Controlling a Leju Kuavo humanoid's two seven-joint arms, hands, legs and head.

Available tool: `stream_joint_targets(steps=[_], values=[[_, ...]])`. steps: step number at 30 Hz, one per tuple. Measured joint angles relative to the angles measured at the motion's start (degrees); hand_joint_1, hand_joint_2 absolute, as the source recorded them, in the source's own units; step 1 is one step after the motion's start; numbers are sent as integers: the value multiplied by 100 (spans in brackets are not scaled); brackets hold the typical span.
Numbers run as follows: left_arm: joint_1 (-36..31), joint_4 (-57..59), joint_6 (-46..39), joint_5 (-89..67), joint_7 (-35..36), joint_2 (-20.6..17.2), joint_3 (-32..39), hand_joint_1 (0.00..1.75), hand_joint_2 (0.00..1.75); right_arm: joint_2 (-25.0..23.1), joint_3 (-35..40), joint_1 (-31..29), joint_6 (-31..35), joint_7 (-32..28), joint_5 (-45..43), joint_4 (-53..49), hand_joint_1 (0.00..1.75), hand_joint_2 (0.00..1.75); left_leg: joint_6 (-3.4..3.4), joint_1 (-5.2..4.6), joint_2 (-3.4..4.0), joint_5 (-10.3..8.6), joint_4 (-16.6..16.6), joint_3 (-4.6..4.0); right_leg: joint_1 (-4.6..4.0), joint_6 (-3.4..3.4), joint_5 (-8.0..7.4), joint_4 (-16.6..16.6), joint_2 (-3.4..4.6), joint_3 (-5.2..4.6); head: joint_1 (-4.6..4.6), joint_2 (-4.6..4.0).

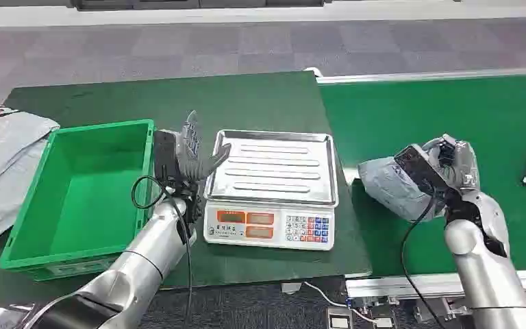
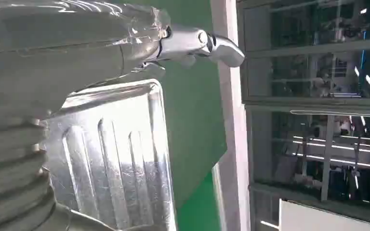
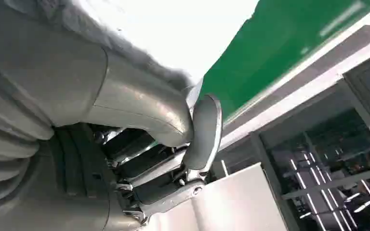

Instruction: Moved the parcel from conveyor to table for the left to box.

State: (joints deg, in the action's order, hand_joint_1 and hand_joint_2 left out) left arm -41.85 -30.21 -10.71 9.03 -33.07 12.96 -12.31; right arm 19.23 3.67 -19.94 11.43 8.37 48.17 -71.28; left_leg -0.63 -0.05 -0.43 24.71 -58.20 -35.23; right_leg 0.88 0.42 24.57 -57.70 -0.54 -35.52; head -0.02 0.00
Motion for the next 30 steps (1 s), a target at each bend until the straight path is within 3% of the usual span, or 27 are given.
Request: stream_joint_targets(steps=[8, 16, 22, 30], values=[[-2, 35, 0, -11, -24, 15, 0, 0, 175, 166, -11, -262, 245, -210, -597, 116, 175, 175, 1, -6, 0, 0, 1, -6, 7, 1, 0, 0, 0, -3, 2, 0], [-61, 159, -72, -44, -42, 199, 0, 0, 175, 415, 215, -2221, 490, -760, -1130, 1256, 175, 175, 16, -19, 8, -16, 0, -9, 18, 16, -24, -1, 11, -10, 0, 0], [-138, 267, -179, -66, -59, 398, -9, 0, 175, 131, 1002, -3728, 444, -570, -1058, 2070, 175, 175, 9, -16, 10, -25, 1, -8, 14, 12, -28, -3, 14, -16, 2, 0], [-155, 339, -184, -66, -59, 468, -15, 0, 175, -79, 1628, -4225, 542, -544, -1217, 2465, 175, 175, 10, -12, -5, -26, 0, -14, 11, 11, -27, -3, -2, -13, 2, 0]])
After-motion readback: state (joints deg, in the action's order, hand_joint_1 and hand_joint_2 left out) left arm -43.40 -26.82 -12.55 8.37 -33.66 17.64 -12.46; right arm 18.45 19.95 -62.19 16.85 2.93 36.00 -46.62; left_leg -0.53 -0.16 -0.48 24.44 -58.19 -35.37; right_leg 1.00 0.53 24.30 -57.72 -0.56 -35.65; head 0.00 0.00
